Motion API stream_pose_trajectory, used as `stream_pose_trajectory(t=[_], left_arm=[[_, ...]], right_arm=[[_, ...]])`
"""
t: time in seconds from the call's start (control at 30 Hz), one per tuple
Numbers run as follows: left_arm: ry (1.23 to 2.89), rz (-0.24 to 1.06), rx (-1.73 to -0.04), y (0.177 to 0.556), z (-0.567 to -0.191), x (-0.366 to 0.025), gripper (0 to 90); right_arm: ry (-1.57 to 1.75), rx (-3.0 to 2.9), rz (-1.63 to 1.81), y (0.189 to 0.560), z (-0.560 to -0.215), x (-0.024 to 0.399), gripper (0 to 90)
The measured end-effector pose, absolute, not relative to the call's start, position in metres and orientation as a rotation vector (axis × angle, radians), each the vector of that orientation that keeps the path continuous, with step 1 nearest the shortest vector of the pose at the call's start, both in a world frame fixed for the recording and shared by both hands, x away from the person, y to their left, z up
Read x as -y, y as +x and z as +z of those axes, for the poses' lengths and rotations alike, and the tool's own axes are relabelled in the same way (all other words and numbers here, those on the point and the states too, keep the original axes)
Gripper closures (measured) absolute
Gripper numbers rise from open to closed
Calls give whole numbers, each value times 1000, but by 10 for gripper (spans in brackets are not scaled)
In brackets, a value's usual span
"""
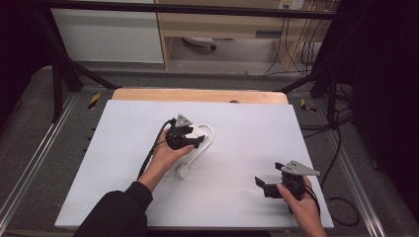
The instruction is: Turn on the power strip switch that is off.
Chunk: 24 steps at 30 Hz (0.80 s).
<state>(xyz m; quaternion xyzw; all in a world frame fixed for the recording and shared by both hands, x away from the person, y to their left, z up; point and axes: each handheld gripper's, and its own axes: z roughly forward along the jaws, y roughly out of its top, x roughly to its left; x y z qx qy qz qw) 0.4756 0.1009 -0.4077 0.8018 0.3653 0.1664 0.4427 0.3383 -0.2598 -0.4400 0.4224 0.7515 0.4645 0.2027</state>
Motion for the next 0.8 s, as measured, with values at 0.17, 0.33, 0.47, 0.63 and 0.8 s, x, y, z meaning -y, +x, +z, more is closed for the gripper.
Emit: stream_pose_trajectory(t=[0.17,0.33,0.47,0.63,0.8], left_arm=[[1963,409,-909,475,-405,-101,299],[1936,419,-914,474,-401,-103,166],[1917,420,-906,471,-396,-106,126],[1904,424,-899,467,-390,-109,118],[1885,408,-921,462,-383,-114,116]], right_arm=[[1181,-2097,1297,338,-440,260,32],[1179,-2098,1296,338,-440,260,32],[1178,-2100,1296,338,-440,260,32],[1178,-2102,1297,338,-440,259,31],[1180,-2103,1297,338,-440,259,30]])
